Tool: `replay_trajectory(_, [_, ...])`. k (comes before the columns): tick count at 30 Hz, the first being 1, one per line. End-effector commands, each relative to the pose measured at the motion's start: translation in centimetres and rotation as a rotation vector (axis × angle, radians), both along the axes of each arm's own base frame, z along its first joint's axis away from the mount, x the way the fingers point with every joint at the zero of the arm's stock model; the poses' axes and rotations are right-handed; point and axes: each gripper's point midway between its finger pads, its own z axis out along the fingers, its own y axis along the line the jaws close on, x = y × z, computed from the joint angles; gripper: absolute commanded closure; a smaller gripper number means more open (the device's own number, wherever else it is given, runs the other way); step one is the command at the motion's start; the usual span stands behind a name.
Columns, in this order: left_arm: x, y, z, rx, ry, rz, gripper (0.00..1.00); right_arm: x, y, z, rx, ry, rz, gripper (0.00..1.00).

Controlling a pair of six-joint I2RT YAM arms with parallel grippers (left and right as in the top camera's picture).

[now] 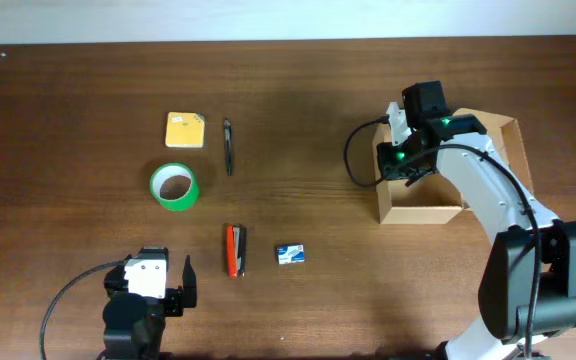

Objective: Pack container
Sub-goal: 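Move the right gripper to the cardboard box's near wall, then push the cardboard box left toward the table center with the right gripper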

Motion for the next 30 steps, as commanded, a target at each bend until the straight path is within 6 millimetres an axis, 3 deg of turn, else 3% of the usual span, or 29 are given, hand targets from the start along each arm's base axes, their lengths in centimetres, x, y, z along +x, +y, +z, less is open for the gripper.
replay_trajectory(1, [0.1, 0.3, 0.2, -0.002, -0.013, 0.016, 0.0, -0.6, -0.2, -1.5, -0.015, 0.039, -0.006, 0.96])
replay_trajectory(6, [0.1, 0.3, 0.2, -0.002, -0.013, 0.016, 0.0, -0.8, -0.2, -2.1, -0.025, 0.05, 0.027, 0.96])
replay_trajectory(10, [0.1, 0.3, 0.2, -0.002, -0.013, 0.016, 0.0, -0.5, 0.9, -0.1, -0.034, 0.016, 0.128, 0.96])
replay_trajectory(14, [0.1, 0.3, 0.2, -0.002, -0.013, 0.016, 0.0, -0.5, 4.7, 3.3, -0.031, -0.036, 0.311, 0.96])
replay_trajectory(18, [0.1, 0.3, 0.2, -0.002, -0.013, 0.016, 0.0, -0.3, 10.0, 5.7, -0.06, -0.128, 0.446, 0.96])
replay_trajectory(25, [0.1, 0.3, 0.2, -0.002, -0.013, 0.016, 0.0, -3.3, 15.3, 5.9, -0.046, -0.119, 0.55, 0.97])
replay_trajectory(30, [0.1, 0.3, 0.2, -0.002, -0.013, 0.016, 0.0, -4.4, 17.2, 6.0, -0.126, -0.2, 0.905, 0.96])
